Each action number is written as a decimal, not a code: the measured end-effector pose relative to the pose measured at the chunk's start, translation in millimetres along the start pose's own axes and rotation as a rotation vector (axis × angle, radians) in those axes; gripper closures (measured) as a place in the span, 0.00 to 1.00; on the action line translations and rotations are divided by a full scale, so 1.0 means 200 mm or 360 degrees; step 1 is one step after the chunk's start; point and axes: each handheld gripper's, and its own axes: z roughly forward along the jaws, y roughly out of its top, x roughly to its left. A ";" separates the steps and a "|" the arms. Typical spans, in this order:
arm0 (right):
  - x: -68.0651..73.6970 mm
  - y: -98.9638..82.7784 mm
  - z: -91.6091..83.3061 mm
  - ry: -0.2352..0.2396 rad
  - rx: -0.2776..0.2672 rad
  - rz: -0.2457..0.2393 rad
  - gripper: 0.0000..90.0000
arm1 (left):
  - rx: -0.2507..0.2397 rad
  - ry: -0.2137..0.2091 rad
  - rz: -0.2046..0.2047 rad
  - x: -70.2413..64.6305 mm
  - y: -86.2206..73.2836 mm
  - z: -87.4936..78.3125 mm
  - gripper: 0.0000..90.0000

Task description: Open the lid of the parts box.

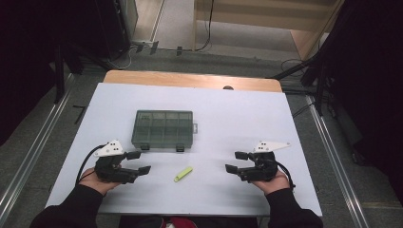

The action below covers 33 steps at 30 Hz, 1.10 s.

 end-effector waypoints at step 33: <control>0.00 0.15 0.13 0.0062 0.0039 -0.0102 0.31 | -0.0011 -0.0003 -0.0022 0.00 -0.01 -0.01 0.29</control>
